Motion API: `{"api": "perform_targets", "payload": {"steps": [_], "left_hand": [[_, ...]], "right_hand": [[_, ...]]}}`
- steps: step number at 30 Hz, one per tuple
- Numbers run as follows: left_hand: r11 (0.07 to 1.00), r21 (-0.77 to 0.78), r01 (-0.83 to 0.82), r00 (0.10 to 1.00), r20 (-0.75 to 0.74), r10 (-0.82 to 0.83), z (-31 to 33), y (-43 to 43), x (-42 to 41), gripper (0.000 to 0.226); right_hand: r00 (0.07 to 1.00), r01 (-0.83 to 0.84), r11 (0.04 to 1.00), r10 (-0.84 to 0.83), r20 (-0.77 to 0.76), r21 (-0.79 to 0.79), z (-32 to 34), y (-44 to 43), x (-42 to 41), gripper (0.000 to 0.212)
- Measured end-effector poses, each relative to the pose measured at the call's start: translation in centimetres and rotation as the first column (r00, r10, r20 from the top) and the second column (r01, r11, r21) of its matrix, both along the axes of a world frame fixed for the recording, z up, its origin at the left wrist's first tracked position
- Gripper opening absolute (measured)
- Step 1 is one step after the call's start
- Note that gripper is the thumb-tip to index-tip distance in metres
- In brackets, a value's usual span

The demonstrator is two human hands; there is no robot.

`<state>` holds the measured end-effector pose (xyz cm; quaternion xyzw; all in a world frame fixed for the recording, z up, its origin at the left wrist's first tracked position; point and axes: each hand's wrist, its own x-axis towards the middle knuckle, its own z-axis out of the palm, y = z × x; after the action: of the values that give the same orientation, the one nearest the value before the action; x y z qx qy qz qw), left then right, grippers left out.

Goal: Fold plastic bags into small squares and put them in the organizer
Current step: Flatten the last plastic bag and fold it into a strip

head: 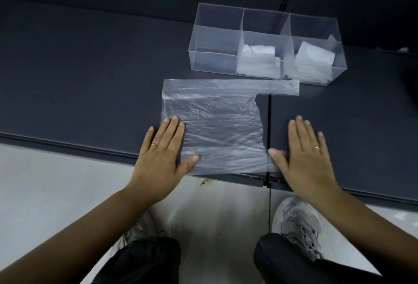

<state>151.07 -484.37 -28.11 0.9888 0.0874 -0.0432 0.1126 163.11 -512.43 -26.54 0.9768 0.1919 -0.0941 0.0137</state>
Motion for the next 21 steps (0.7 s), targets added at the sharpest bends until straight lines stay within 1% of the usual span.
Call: {"api": "perform_targets", "payload": {"steps": [1,2,4,5,6,7,9,12,14,16,17,18,19,21], "left_hand": [[0.999,-0.042,-0.016,0.999,0.049,0.018,0.4,0.6,0.8,0.08],[0.998,-0.052,-0.03,0.995,0.095,0.035,0.8,1.2,1.8,0.076],[1.0,0.002,-0.025,0.993,0.117,0.025,1.2,2.5,4.2,0.071],[0.999,0.037,-0.014,0.996,0.088,0.011,1.2,2.8,5.1,0.071],[0.997,0.071,-0.002,0.999,0.049,-0.001,0.9,3.2,5.9,0.071],[0.995,0.097,0.005,1.0,0.009,-0.006,0.4,3.4,6.1,0.072],[0.993,0.114,0.003,1.0,-0.017,-0.001,-0.7,3.9,5.9,0.077],[0.992,0.126,0.001,1.0,-0.016,0.001,-1.2,4.3,5.7,0.077],[0.992,0.126,-0.012,1.0,-0.022,0.015,-0.9,4.2,5.8,0.077],[0.995,0.102,-0.005,1.0,0.029,0.002,-0.1,4.0,5.1,0.076],[0.996,0.084,0.034,0.995,0.089,-0.041,0.3,3.9,4.3,0.075],[0.992,0.061,0.107,0.984,0.138,-0.114,0.6,3.8,3.2,0.075],[0.979,0.045,0.201,0.966,0.155,-0.206,0.8,3.7,1.8,0.075],[0.927,0.063,0.37,0.92,0.117,-0.375,0.6,3.4,-1.1,0.078]], "right_hand": [[1.0,-0.003,0.999,0.002,0.014,0.041,0.3,1.1,0.4,0.096],[0.998,-0.06,0.991,0.056,0.033,0.118,0.5,3.5,0.6,0.091],[0.973,-0.228,0.942,0.228,0.028,0.247,0.4,9.1,1.4,0.08],[0.948,-0.31,0.914,0.317,0.015,0.263,0.1,11.4,1.7,0.076],[0.924,-0.373,0.895,0.383,0.006,0.245,-0.3,13.3,2.4,0.073],[0.91,-0.406,0.893,0.415,-0.008,0.195,-0.8,13.9,3.2,0.072],[0.924,-0.379,0.917,0.383,-0.002,0.126,-1.9,12.8,4.8,0.073],[0.961,-0.275,0.953,0.27,0.058,0.124,-2.5,8.0,6.5,0.077],[0.981,-0.191,0.976,0.185,0.061,0.109,-2.4,5.3,7.1,0.079],[0.993,-0.1,0.988,0.093,0.066,0.114,-2.0,3.5,7.2,0.075],[0.996,-0.061,0.99,0.051,0.074,0.129,-1.7,2.9,7.0,0.072],[0.996,-0.04,0.986,0.026,0.09,0.16,-1.4,2.6,6.7,0.071],[0.994,-0.048,0.975,0.025,0.108,0.218,-0.9,2.4,6.0,0.07],[0.988,-0.145,0.914,0.111,0.11,0.379,0.1,3.2,3.9,0.069]]}}
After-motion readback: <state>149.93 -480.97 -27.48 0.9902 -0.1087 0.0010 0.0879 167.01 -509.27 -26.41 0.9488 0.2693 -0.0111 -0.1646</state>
